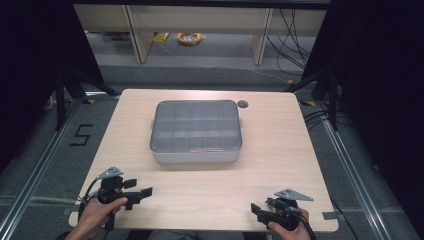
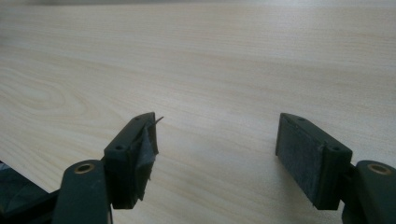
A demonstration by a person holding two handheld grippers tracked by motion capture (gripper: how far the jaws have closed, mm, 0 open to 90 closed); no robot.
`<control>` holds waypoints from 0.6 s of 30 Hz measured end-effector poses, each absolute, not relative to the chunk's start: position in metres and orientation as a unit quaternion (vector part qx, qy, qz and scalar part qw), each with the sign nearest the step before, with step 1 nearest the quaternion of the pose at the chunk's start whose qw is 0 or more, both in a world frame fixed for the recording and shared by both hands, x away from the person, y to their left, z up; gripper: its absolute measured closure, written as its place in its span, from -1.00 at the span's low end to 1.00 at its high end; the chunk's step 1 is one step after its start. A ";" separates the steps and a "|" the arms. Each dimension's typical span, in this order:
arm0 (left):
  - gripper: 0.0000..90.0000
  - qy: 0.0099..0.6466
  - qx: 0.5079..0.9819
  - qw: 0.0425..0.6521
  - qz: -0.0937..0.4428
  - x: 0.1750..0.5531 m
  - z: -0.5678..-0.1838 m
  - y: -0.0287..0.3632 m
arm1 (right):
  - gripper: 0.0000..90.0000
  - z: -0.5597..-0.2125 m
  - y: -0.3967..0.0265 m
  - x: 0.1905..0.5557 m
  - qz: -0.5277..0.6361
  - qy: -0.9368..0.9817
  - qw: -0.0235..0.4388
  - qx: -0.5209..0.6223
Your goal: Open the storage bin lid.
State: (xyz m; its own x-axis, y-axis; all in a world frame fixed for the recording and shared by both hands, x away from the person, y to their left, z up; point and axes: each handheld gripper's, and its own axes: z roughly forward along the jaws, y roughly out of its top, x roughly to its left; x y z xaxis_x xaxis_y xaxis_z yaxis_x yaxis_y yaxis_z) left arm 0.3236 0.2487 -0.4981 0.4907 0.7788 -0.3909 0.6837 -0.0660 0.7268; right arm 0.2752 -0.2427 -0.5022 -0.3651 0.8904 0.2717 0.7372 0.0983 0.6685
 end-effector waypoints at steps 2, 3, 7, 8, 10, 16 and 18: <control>-0.67 0.501 0.731 0.462 0.048 0.324 -0.498 0.249 | -0.34 -0.502 -0.242 0.274 0.383 0.723 0.086 0.569; -0.67 0.501 0.730 0.462 0.047 0.324 -0.498 0.249 | -0.34 -0.503 -0.244 0.276 0.384 0.728 0.096 0.560; -0.67 0.504 0.730 0.459 0.044 0.325 -0.499 0.250 | -0.34 -0.503 -0.245 0.276 0.386 0.725 0.092 0.563; -0.67 0.505 0.729 0.460 0.044 0.325 -0.499 0.250 | -0.35 -0.503 -0.245 0.276 0.385 0.725 0.091 0.563; -0.67 0.505 0.726 0.464 0.044 0.325 -0.499 0.251 | -0.35 -0.502 -0.243 0.275 0.384 0.715 0.079 0.579; -0.67 0.512 0.720 0.466 0.046 0.326 -0.499 0.253 | -0.36 -0.502 -0.244 0.276 0.392 0.708 0.074 0.583; -0.67 0.513 0.719 0.466 0.045 0.326 -0.499 0.253 | -0.37 -0.503 -0.245 0.276 0.407 0.701 0.067 0.581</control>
State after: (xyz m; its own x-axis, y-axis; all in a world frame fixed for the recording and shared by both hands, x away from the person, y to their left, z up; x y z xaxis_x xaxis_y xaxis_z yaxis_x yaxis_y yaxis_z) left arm 0.3265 0.2532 -0.4988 0.4692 0.7803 -0.4134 0.6964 -0.0391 0.7165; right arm 0.2763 -0.2453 -0.5028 -0.3156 0.8700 0.3789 0.7604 -0.0070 0.6494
